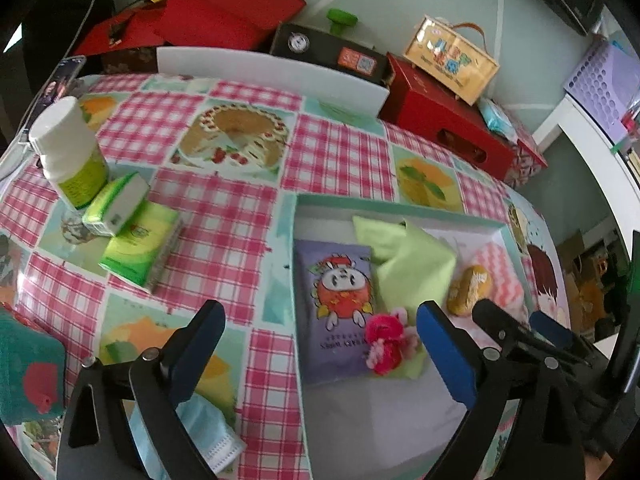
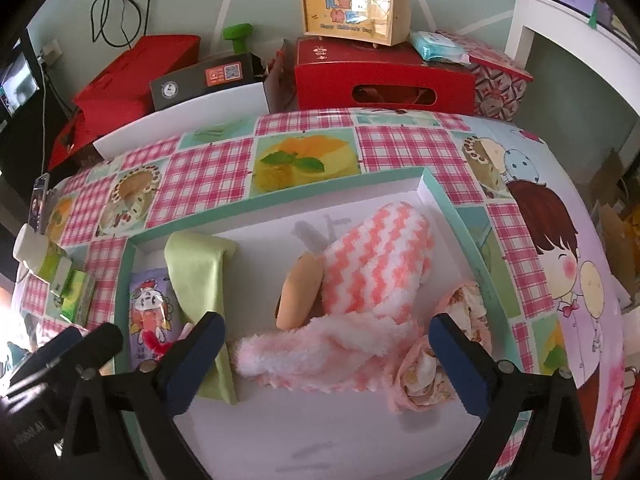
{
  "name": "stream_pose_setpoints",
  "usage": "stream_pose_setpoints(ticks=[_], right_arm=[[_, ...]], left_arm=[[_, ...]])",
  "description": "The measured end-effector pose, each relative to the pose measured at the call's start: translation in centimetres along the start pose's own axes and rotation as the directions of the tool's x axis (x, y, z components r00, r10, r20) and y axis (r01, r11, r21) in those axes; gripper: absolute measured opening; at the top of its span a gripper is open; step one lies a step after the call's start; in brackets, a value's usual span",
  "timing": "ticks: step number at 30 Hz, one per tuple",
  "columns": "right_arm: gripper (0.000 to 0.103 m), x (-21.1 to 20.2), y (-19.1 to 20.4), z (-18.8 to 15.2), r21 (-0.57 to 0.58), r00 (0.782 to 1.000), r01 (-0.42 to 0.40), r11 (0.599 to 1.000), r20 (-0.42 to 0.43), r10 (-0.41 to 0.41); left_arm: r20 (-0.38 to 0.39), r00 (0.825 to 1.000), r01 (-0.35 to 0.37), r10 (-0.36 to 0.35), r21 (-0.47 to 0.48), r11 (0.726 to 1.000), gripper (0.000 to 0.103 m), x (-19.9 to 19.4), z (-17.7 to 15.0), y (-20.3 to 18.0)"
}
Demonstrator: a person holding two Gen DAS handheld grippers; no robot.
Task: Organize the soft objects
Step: 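Move both open grippers back from the tray to the pile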
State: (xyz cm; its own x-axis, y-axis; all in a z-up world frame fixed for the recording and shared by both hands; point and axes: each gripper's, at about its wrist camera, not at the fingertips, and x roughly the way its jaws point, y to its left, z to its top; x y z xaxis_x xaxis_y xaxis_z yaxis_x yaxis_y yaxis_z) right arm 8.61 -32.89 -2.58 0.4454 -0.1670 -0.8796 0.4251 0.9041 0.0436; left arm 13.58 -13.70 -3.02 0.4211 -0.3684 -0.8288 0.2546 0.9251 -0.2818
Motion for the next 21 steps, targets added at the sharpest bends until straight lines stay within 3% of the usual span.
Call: stream_pose_setpoints(ticks=[12,21], right_arm=[[0.103,-1.2,0.6,-0.1,-0.032,0.999,-0.003,0.999,0.034,0.004],[0.103,-3.8,1.9,-2.0,-0.042,0.997,-0.018,0.999,0.081,0.021]], left_arm=[[0.103,0.995,0.008,-0.011,0.022,1.000,0.097,-2.9,0.0,1.0],[0.107,0.993,0.043,-0.047,0.040,0.998,0.097,-6.9,-1.9,2.6]])
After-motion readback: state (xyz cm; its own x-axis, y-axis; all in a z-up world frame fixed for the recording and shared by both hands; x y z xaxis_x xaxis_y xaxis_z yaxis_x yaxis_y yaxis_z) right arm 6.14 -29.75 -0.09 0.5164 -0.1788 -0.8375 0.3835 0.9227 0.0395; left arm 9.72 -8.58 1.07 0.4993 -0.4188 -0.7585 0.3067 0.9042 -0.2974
